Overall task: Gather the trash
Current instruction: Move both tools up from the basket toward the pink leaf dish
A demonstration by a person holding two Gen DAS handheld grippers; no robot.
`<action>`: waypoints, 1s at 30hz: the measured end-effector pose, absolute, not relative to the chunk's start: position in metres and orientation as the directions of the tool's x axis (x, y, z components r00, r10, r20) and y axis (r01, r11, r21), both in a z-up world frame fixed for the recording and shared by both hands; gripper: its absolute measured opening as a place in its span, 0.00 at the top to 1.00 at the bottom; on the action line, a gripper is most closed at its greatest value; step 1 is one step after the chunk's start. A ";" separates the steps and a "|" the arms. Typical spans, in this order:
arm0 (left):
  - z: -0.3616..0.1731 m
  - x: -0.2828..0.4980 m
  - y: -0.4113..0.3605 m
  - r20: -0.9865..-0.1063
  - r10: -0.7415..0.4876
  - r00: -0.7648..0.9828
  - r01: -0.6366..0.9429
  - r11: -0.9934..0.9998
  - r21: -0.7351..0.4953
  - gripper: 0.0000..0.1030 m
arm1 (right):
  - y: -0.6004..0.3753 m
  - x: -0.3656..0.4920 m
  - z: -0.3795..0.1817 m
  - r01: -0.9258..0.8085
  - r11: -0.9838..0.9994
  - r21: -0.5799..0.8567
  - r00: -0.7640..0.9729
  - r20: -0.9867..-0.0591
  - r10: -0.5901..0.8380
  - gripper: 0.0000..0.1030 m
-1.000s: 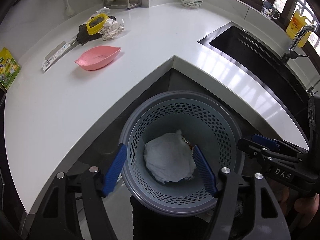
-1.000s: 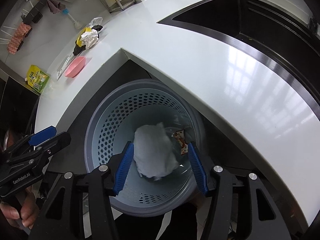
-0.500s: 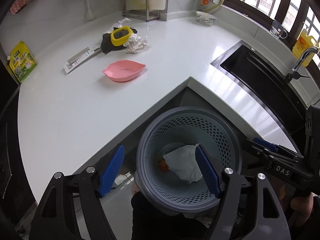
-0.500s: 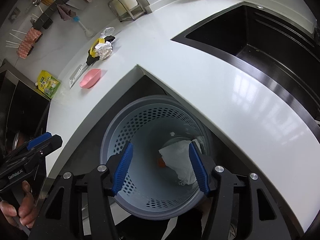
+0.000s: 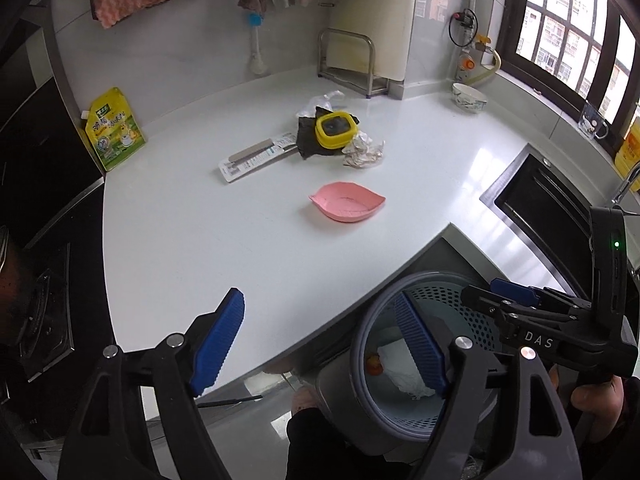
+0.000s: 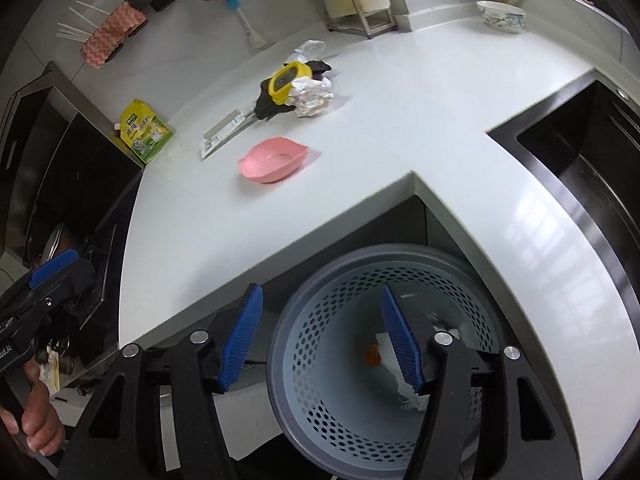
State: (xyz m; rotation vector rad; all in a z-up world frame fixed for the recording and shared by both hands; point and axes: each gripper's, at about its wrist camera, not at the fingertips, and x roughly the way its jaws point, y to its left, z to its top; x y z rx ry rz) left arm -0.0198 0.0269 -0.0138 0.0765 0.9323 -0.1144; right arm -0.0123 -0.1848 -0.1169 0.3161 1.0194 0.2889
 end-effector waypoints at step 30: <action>-0.041 0.144 0.113 -0.812 -0.112 0.573 0.176 0.984 -0.012 0.21 | -0.121 0.108 -0.113 -0.140 0.947 0.288 0.523 -0.791 0.317 0.32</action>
